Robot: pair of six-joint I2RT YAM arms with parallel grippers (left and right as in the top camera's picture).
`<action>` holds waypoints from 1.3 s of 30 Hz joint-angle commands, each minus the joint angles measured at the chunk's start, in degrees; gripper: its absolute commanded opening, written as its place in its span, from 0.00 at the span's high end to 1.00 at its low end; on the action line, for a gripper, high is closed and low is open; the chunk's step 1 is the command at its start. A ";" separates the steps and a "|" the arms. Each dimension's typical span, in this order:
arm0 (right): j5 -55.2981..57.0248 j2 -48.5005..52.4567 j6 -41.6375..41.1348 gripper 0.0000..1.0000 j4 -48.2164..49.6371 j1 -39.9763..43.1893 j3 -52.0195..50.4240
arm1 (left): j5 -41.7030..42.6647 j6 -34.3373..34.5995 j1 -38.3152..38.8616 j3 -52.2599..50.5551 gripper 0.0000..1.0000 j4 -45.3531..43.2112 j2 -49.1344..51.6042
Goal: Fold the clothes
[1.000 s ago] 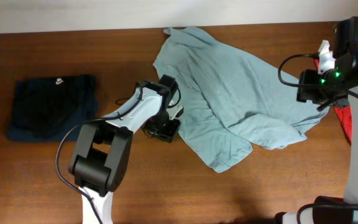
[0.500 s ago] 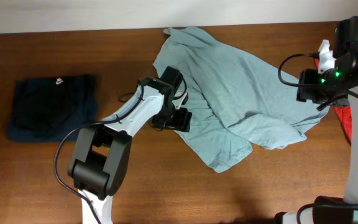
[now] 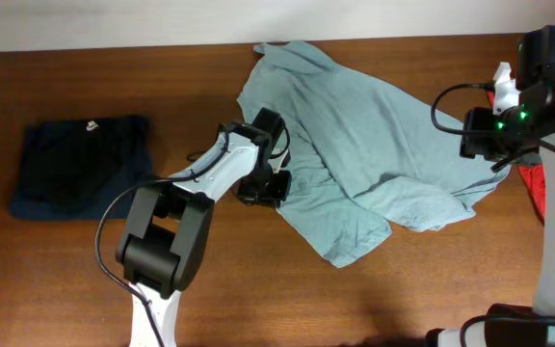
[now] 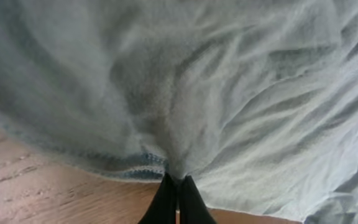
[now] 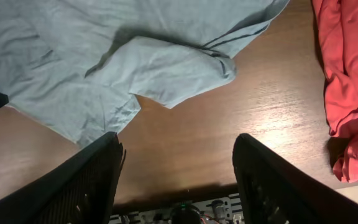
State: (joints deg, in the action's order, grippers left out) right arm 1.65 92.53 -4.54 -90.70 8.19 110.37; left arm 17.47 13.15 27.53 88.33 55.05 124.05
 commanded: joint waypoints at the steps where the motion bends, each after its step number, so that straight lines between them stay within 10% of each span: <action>1: 0.92 -0.42 -0.39 0.41 -0.02 0.13 -0.22 | -5.07 0.11 -2.14 0.35 1.00 3.82 1.16; 11: -1.66 3.02 -0.70 0.40 4.42 0.13 -0.24 | -18.64 -2.95 -20.15 1.09 1.00 14.27 -8.15; 24: -2.05 24.74 -4.31 0.48 13.18 4.70 -0.24 | -28.74 -3.48 -24.74 1.07 0.99 24.11 -8.48; 31: -5.18 33.09 -6.73 0.94 21.86 8.02 -0.24 | -29.31 -3.37 -27.32 1.07 0.99 23.61 -8.48; 39: -8.92 42.58 -7.26 0.96 24.30 6.62 -0.24 | -29.33 -1.84 -27.34 1.07 0.99 23.45 -8.48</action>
State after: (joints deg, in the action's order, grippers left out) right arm -5.08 131.66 -10.74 -67.00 15.62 110.32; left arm -10.98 9.63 0.34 88.82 78.65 116.68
